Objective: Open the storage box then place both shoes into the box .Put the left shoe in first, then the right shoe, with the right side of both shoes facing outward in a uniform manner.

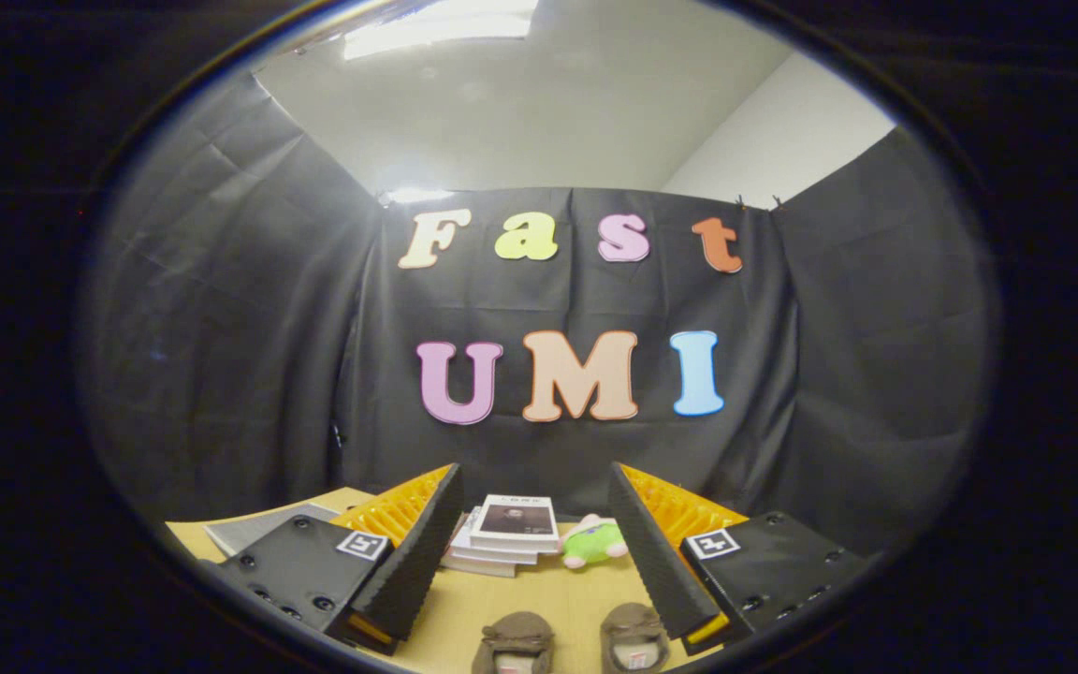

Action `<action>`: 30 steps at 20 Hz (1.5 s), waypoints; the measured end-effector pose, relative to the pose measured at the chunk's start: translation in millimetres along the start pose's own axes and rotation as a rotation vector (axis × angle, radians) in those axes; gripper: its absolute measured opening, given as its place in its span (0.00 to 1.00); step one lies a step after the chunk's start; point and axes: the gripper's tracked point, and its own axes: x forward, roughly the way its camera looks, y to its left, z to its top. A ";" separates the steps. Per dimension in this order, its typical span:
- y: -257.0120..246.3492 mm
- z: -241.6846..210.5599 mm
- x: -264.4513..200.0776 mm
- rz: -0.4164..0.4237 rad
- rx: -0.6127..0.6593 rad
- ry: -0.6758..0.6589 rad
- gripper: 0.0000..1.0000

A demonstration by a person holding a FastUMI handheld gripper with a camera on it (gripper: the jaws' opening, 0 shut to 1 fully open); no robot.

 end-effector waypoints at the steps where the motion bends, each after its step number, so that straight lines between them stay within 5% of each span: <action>1: 4.3 -8.4 -1.6 0.009 0.012 0.013 0.99; 5: 30.5 -52.3 -10.4 0.085 0.147 0.115 0.99; 18: 134.8 -189.0 -30.5 0.255 0.914 0.579 0.99; 27: 165.1 -232.8 -35.5 0.243 1.268 0.694 0.98; 30: 174.9 -234.9 -35.2 0.263 1.304 0.722 0.83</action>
